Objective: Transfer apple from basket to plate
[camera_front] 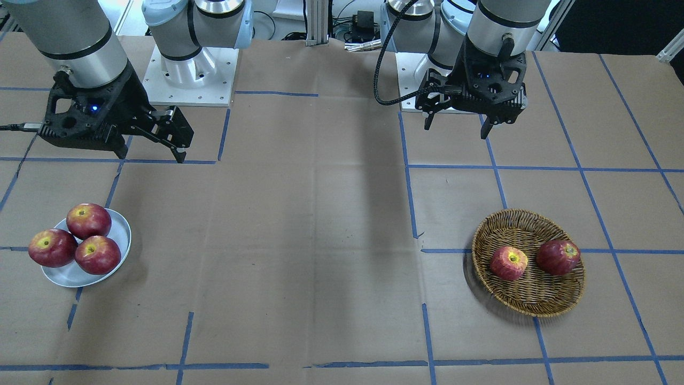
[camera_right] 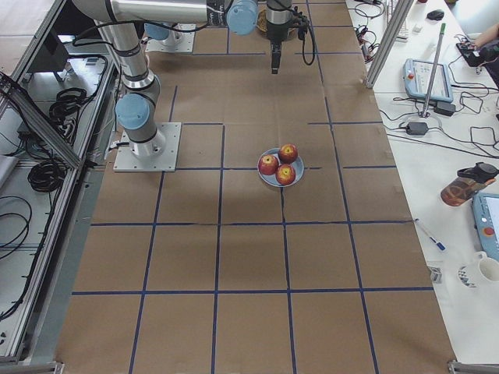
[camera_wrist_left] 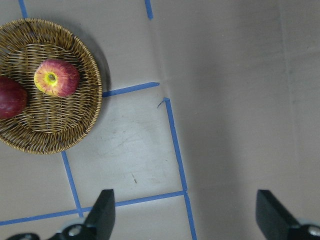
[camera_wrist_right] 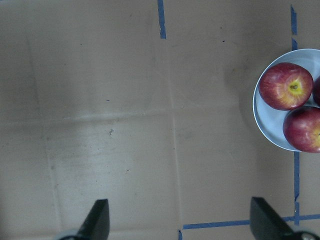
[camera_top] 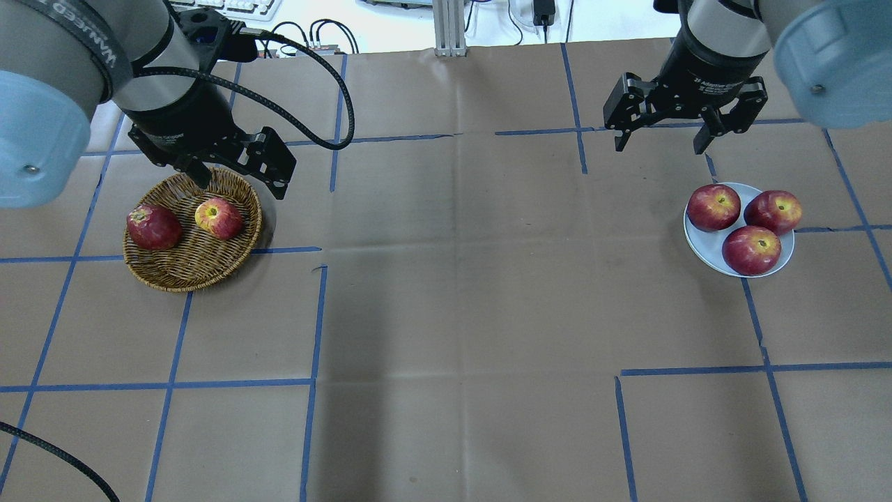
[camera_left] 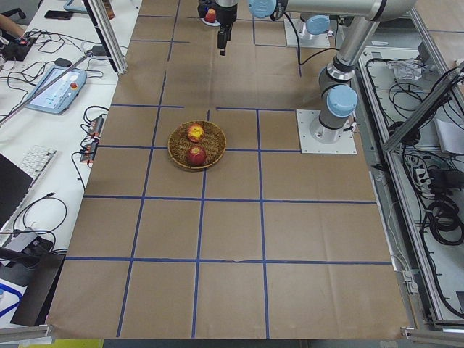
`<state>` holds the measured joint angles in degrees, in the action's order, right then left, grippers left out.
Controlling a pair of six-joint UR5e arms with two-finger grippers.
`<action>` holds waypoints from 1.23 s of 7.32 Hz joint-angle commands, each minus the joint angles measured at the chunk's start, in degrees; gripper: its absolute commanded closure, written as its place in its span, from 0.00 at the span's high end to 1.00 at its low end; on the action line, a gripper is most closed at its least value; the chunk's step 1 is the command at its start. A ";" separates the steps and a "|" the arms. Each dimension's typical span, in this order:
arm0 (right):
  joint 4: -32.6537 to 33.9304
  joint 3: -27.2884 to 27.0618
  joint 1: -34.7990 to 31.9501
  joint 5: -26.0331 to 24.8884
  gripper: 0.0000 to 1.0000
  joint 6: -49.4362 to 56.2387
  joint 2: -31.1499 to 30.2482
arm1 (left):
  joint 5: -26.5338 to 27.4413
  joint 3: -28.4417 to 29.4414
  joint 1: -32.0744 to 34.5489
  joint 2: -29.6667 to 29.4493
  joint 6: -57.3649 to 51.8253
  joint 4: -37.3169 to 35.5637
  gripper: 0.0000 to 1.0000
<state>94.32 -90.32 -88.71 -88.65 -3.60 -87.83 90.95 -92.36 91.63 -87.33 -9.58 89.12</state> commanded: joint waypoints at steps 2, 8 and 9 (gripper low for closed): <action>-0.01 0.06 0.02 -0.03 1.00 0.00 0.03 | 0.28 0.07 -0.05 -0.03 -0.09 0.00 0.99; -0.01 0.06 -0.06 0.23 1.00 -0.18 -0.06 | 0.37 0.16 -3.29 0.15 -2.53 1.40 0.99; -0.01 0.06 -0.24 0.14 1.00 -0.18 -0.24 | 0.72 0.86 -4.43 -0.11 -4.29 1.32 0.99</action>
<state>94.31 -90.27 -88.82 -88.48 -3.75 -87.94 91.39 -92.05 88.62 -87.20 -11.78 90.34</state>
